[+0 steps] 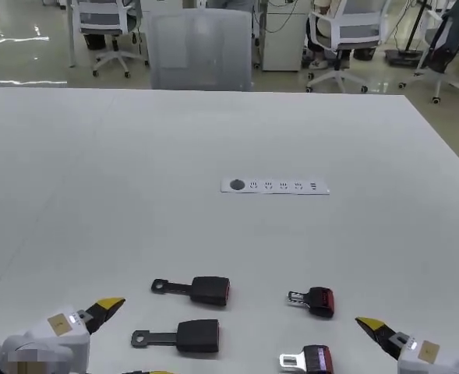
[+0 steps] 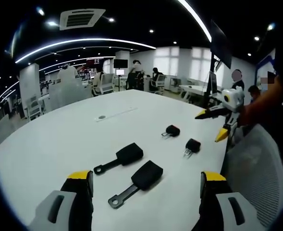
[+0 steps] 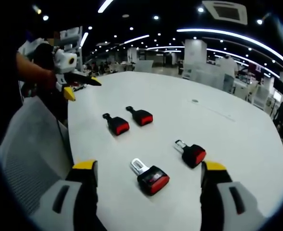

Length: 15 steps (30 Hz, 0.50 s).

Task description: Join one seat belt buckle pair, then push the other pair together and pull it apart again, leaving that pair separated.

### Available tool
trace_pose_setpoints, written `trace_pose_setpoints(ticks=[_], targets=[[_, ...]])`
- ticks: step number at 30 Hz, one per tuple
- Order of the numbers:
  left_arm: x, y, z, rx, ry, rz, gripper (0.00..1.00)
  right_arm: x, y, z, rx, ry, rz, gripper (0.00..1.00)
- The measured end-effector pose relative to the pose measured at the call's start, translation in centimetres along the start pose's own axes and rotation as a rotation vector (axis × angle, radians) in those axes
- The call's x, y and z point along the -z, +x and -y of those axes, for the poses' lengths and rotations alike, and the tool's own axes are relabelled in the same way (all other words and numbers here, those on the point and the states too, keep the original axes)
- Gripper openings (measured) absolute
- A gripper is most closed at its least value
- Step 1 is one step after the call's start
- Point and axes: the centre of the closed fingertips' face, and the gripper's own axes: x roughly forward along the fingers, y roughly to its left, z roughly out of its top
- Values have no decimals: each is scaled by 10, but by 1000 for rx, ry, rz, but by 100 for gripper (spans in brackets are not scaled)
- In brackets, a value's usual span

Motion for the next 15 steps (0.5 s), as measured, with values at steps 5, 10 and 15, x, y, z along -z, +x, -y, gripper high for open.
trace_pose_setpoints(ticks=[5,10,15], targets=[[0,3,0,6,6,-5,94,0,1,2,-5,-7,-2,90],[0,6,0,14,13,-13,94,0,3,4,-13,-8,-6,91],[3,12,0,32,35,-33,94,4,7,2,-42,-33,-29,91]])
